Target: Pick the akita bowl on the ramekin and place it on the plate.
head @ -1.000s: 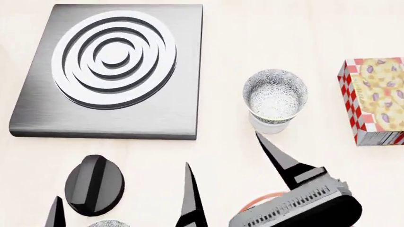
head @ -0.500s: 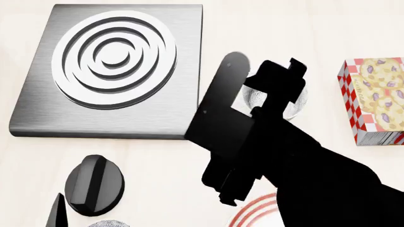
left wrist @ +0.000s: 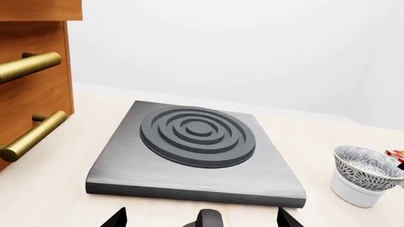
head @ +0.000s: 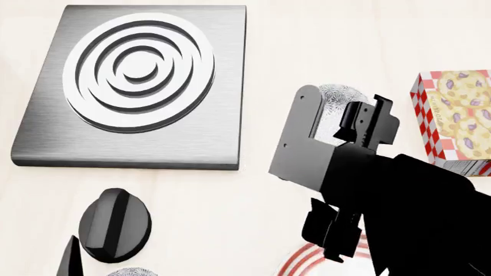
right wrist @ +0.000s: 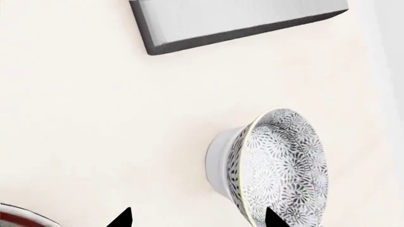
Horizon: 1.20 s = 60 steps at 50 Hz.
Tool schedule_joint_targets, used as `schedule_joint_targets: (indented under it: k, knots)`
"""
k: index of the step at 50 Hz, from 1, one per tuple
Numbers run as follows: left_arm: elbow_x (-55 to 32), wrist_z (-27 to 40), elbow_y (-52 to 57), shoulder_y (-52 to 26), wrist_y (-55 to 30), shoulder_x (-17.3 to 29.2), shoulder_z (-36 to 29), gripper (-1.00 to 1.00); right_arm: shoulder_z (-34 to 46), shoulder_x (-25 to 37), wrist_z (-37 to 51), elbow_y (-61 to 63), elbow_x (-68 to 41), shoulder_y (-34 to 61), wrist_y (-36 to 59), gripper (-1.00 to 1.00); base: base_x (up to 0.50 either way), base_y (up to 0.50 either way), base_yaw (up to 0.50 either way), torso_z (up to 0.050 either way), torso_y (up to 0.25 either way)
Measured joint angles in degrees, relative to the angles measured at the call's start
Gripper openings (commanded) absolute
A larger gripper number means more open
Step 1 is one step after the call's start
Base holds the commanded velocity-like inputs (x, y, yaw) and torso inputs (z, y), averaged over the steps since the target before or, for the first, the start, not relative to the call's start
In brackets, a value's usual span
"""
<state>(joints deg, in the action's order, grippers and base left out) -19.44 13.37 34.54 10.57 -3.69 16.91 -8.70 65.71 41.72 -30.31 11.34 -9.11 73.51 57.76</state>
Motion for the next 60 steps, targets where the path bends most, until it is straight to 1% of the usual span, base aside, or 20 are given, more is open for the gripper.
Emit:
schedule_joint_targets:
  k: [21, 60]
  knots:
    - [-0.07, 0.27, -0.90, -0.07, 0.85, 0.31, -0.33, 1.00, 1.37, -1.02, 0.36, -5.59, 2.44, 2.16, -3.02, 1.00, 0.00, 0.00, 0.00, 0.000, 0.000]
    - [-0.63, 0.78, -2.40, -0.15, 2.00, 0.74, -0.95, 1.00, 3.37, -7.91, 2.19, -21.60, 5.30, 2.13, -14.20, 1.00, 0.00, 0.00, 0.00, 0.000, 0.000]
